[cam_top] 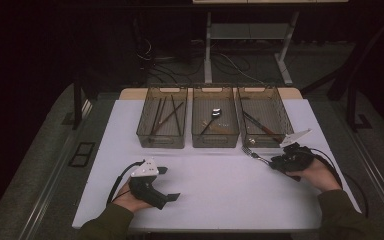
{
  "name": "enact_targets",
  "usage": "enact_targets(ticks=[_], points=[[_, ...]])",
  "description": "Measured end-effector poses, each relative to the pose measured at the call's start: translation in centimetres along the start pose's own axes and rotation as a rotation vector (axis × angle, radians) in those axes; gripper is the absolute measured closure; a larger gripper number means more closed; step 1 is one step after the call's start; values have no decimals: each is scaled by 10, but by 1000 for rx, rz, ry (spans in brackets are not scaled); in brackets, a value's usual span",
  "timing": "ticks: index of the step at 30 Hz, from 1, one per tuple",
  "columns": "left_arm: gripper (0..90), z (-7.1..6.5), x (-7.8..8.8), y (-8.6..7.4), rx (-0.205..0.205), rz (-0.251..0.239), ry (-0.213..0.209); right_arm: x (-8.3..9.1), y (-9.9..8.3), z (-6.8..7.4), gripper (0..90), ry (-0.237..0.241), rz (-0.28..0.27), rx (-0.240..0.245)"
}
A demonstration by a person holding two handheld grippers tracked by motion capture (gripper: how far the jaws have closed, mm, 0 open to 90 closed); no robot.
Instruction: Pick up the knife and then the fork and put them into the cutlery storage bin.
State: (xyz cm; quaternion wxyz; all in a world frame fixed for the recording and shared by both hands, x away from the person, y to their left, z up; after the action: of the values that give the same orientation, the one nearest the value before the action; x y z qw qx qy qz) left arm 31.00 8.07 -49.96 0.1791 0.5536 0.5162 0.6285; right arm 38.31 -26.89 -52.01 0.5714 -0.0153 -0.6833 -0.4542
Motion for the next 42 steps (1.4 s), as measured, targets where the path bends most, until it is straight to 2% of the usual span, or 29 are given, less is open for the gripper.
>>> enact_targets(ticks=[2, 4, 7, 16, 25, 42], points=[[0, 0, 0, 0, 1, 0, 1, -1, 0, 3, 726, 9, -7, 20], [0, 0, -1, 0, 1, 0, 1, -2, 0, 3, 734, -4, -5, 42], [0, 0, -1, 0, 0, 2, 4, -2, 0, 4, 770, -2, -11, 51], [0, 0, 0, 0, 1, -2, 1, -1, -1, 4, 775, 17, -34, 96], [0, -1, -1, 0, 0, -1, 0, 4, -1, 7, 775, 56, -47, 78], [0, 0, -1, 0, 2, -2, 1, 32, 13, 9, 776, 73, -157, 52]])
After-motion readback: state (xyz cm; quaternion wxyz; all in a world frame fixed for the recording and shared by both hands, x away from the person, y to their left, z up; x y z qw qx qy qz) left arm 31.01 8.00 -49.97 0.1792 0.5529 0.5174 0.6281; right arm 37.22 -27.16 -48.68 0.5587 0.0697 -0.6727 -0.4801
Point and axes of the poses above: each handheld gripper's, and its own axes: x roughly backward along the jaws, y roughly out of its top, z roughly to its left, the point moved 10 cm from there along -x, roughly forward along the jaws, and after that the axes turned 3 degrees about -z, right-handed, at the moved point
